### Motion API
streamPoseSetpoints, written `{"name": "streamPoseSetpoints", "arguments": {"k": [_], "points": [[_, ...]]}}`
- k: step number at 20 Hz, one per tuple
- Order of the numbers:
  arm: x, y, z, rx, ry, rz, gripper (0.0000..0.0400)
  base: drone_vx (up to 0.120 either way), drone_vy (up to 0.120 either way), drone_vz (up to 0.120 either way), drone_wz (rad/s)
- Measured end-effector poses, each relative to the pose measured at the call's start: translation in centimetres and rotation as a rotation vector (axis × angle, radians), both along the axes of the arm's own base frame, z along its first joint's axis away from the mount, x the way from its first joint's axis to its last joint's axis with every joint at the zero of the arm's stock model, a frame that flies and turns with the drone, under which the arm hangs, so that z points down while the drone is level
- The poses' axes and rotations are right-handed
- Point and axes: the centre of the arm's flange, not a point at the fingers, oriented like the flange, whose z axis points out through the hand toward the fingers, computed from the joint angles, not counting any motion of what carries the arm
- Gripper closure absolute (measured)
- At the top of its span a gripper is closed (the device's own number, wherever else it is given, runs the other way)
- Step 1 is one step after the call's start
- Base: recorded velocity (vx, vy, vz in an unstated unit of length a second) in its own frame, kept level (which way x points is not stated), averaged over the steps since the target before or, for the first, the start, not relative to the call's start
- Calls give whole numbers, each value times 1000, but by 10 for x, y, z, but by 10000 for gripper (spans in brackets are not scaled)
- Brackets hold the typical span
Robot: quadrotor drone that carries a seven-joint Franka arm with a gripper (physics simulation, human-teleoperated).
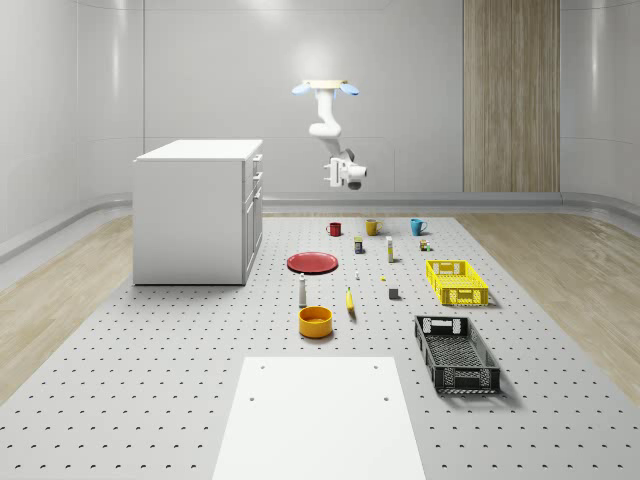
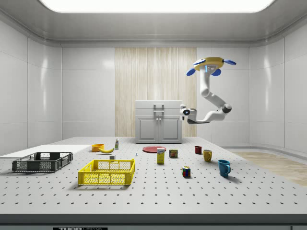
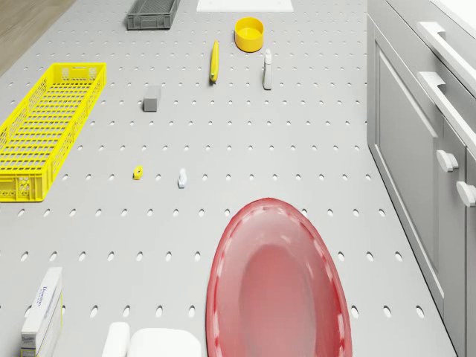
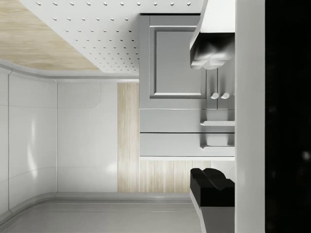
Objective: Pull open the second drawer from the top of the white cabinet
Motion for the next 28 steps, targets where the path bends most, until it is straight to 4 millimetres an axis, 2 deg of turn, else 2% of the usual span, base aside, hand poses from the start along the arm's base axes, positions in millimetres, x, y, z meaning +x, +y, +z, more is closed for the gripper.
{"name": "streamPoseSetpoints", "arguments": {"k": [5,26,28], "points": [[0,0,0,1,0,0,100,120,0,0,0],[0,0,0,2,1,0,100,120,-120,0,0],[0,1,0,2,1,0,100,40,-20,0,0]]}}
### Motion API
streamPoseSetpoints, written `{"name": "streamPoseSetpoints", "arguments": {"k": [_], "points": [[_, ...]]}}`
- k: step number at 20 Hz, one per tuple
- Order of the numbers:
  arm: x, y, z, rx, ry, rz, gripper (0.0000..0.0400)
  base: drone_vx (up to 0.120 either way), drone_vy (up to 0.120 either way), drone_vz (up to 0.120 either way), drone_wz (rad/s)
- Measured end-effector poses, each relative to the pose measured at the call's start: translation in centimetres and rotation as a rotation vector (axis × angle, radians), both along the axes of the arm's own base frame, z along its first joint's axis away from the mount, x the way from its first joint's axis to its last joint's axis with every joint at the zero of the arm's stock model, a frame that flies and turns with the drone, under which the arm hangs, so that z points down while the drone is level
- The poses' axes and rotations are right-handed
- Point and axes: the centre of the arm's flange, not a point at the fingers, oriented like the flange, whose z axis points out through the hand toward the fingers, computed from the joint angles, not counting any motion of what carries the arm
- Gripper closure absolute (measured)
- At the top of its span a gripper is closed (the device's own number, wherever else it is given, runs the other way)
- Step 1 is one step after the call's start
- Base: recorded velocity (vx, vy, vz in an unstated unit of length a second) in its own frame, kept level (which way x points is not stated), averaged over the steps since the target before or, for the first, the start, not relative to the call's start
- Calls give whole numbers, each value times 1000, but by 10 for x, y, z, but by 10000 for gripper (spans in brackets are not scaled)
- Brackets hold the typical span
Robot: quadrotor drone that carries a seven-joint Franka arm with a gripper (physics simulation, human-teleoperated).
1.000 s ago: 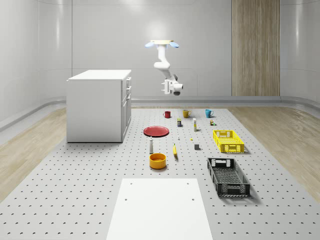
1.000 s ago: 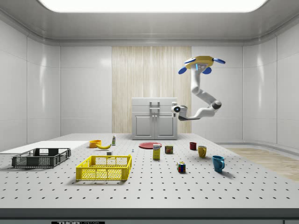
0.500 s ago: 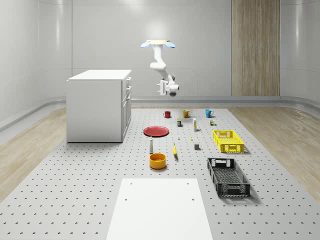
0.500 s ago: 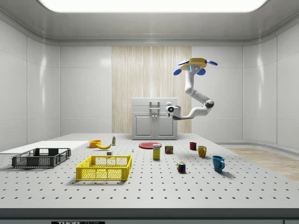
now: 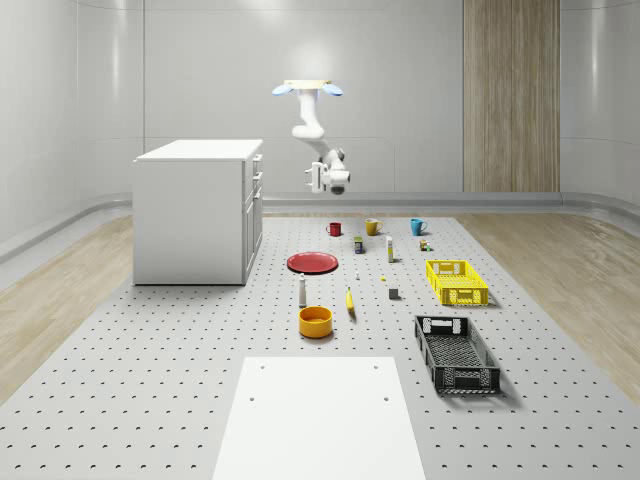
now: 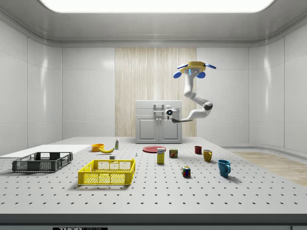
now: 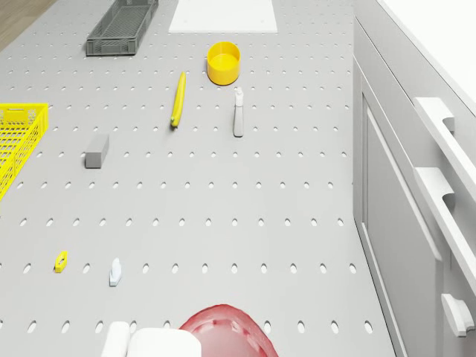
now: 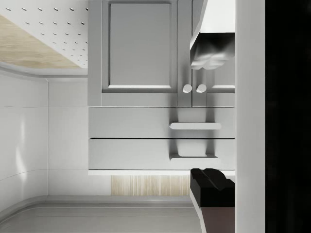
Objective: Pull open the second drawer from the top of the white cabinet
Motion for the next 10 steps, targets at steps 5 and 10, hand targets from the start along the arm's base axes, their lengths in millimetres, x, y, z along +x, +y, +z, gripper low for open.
{"name": "streamPoseSetpoints", "arguments": {"k": [5,10], "points": [[0,15,0,0,0,0,100,0,0,0,0],[0,38,0,0,0,0,100,0,0,0,0]]}}
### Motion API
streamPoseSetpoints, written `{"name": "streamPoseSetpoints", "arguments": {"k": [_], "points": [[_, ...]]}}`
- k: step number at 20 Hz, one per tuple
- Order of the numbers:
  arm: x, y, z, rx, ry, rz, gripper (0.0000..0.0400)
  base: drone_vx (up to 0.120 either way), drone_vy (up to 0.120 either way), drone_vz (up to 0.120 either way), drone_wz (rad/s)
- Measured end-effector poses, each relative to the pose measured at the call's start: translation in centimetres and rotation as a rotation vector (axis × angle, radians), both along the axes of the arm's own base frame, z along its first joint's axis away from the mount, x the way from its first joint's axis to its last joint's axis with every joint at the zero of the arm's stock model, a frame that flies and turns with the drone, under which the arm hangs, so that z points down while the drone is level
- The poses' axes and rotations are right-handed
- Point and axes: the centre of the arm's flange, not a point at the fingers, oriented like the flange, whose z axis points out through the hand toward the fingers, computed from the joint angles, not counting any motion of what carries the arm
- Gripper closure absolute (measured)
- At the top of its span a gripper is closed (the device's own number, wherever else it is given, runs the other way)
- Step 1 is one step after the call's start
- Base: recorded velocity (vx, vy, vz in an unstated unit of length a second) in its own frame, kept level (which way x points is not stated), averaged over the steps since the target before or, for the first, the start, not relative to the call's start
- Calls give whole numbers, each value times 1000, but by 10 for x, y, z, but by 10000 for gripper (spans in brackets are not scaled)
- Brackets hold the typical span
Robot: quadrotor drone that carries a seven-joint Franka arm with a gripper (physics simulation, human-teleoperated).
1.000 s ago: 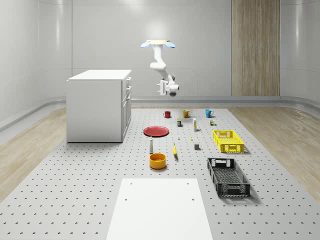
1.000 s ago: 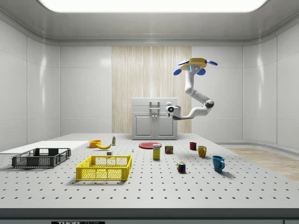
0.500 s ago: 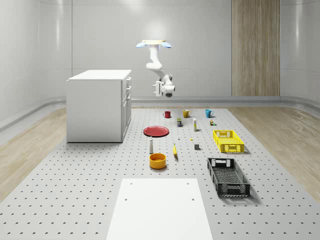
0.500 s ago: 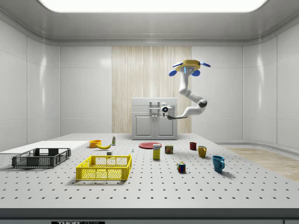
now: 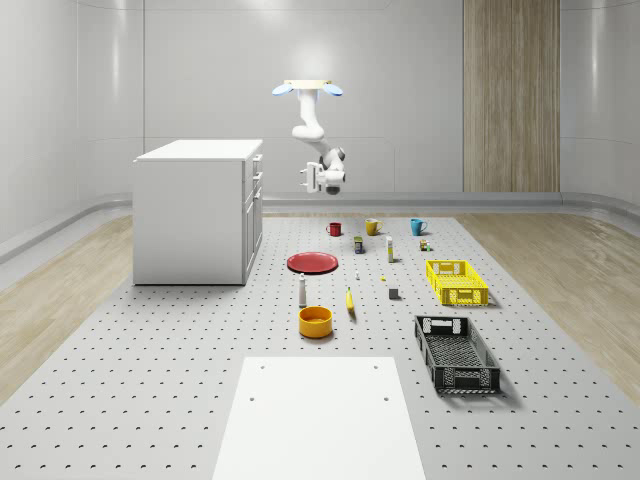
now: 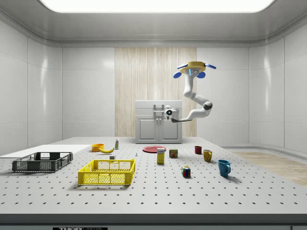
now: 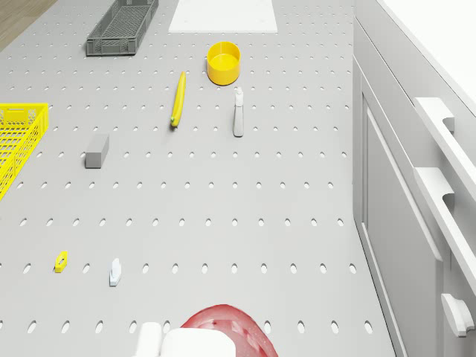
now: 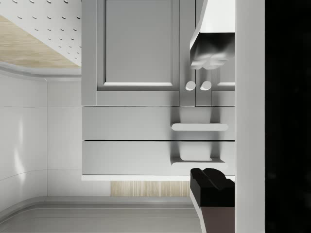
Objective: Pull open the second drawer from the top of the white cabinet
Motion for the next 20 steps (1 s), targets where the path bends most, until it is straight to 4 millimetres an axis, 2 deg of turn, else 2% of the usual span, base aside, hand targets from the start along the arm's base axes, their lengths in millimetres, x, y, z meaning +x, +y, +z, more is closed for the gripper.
{"name": "streamPoseSetpoints", "arguments": {"k": [2,6,13,20], "points": [[0,10,0,0,0,0,100,40,0,0,0],[0,25,0,0,0,0,100,120,0,0,0],[0,36,0,0,0,0,100,114,0,0,0],[0,60,0,0,0,0,100,0,0,0,0]]}}
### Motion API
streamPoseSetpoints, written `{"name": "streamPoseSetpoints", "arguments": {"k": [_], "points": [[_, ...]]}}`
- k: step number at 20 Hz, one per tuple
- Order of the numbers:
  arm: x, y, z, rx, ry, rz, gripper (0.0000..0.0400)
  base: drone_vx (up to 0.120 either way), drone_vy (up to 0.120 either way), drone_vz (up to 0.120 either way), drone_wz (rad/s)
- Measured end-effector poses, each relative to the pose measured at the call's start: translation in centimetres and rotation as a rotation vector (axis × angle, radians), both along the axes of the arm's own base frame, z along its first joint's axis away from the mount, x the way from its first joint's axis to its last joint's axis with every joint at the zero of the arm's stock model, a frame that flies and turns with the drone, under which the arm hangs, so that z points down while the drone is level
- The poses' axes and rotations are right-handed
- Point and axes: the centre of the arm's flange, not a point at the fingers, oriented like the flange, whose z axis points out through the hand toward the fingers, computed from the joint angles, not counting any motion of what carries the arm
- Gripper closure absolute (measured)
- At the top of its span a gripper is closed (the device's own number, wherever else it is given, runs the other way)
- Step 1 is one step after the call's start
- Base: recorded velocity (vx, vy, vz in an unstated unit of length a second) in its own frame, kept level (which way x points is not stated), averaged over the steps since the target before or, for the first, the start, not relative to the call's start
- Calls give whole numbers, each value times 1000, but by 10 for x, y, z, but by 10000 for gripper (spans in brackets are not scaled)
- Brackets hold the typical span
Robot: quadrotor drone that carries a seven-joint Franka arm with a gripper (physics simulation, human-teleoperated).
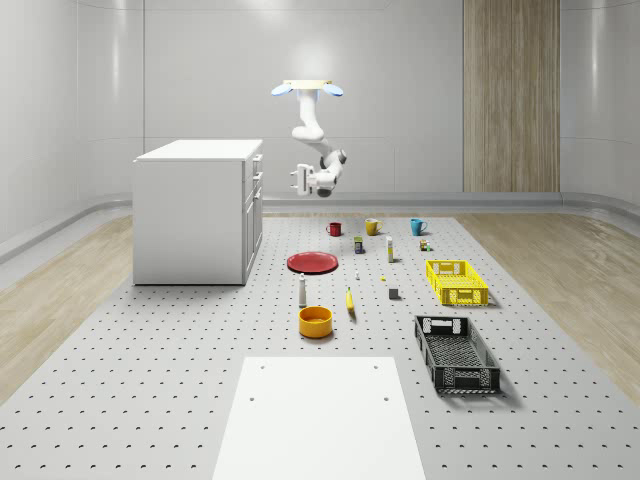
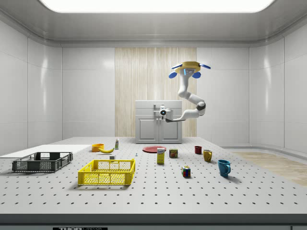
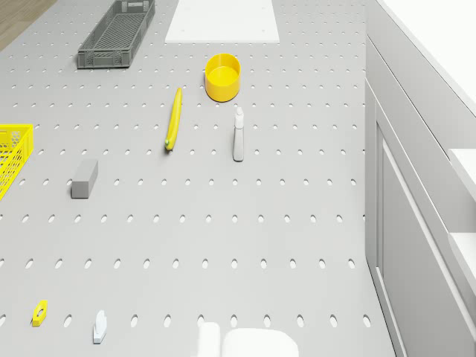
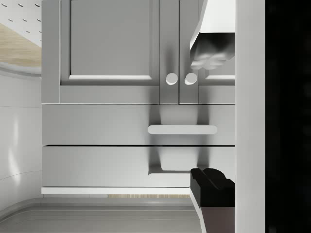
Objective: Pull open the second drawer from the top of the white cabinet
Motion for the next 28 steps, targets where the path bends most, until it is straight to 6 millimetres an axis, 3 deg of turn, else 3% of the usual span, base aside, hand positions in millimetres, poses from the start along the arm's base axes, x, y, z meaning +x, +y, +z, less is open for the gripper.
{"name": "streamPoseSetpoints", "arguments": {"k": [16,28], "points": [[0,83,-2,1,0,0,100,0,0,0,0],[0,122,-13,1,0,0,100,0,0,0,0]]}}
